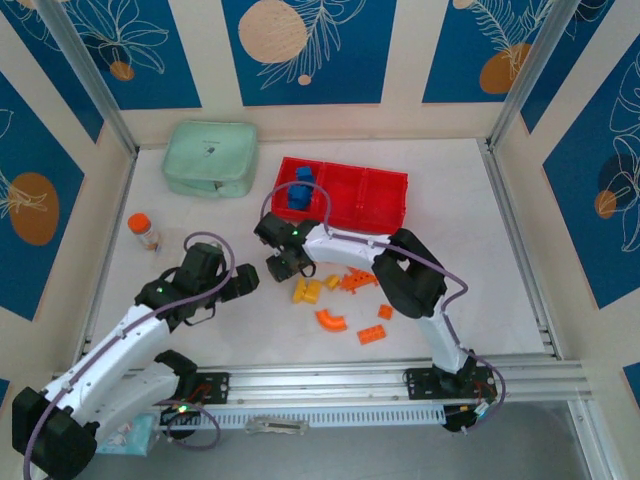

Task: Sort the legos into containers by color
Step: Pick up the lego from the center of the table, then place the lego in the container.

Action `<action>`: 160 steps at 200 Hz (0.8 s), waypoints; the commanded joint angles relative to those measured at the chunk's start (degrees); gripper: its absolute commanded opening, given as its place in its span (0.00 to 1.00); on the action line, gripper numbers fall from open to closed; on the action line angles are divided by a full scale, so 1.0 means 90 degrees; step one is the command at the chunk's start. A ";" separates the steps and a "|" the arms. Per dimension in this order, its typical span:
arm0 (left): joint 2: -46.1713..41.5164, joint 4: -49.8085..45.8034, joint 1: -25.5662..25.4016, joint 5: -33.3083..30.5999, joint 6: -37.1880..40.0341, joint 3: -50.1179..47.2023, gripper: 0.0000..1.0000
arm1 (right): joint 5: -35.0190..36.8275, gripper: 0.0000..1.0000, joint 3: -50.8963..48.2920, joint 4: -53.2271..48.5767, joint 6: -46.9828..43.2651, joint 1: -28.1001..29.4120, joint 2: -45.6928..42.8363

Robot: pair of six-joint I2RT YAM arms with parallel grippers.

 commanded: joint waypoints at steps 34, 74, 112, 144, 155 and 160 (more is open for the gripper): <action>0.0150 0.0043 0.0063 0.0495 0.0208 0.0556 0.99 | 0.0148 0.32 0.0083 -0.0333 -0.0009 -0.0423 -0.1220; 0.0677 0.0498 -0.0015 0.0768 0.0368 0.0812 0.99 | 0.0411 0.32 0.0315 -0.0505 -0.0053 -0.1182 -0.1282; 0.1390 0.1105 -0.0166 0.0908 0.0394 0.0974 0.99 | 0.0428 0.32 0.0632 -0.0519 -0.0035 -0.2070 -0.1003; 0.2030 0.1521 -0.0258 0.0983 0.0351 0.1197 0.99 | 0.0410 0.32 0.1189 -0.0430 -0.0210 -0.2603 -0.0403; 0.2246 0.1604 -0.0289 0.1008 0.0361 0.1320 0.99 | 0.0513 0.32 0.1503 -0.0494 -0.0290 -0.2722 -0.0095; 0.2334 0.1637 -0.0308 0.1008 0.0369 0.1374 0.99 | 0.0559 0.32 0.1671 -0.0535 -0.0309 -0.2773 0.0044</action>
